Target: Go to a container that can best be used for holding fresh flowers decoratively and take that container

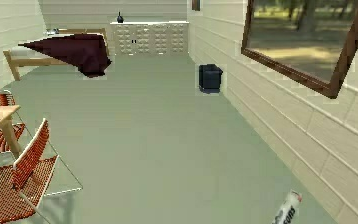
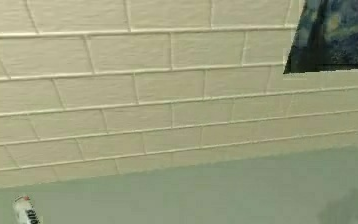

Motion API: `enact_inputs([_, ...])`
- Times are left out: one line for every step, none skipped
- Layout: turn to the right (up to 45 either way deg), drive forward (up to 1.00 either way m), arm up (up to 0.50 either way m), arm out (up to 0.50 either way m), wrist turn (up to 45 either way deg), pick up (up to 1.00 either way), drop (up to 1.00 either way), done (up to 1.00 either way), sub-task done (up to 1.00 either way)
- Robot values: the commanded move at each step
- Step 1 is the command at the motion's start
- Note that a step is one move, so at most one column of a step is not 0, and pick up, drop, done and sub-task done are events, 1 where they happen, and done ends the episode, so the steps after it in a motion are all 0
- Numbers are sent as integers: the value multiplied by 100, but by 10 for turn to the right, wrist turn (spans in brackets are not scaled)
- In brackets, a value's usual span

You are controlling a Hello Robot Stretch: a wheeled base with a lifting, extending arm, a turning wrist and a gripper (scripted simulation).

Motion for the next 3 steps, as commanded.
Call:
enact_inputs([0, 100, 0, 0, 0, 0, 0, 0, 0])
enact_inputs([-30, 0, 0, 0, 0, 0, 0, 0, 0])
enact_inputs([0, 70, 0, 0, 0, 0, 0, 0, 0])
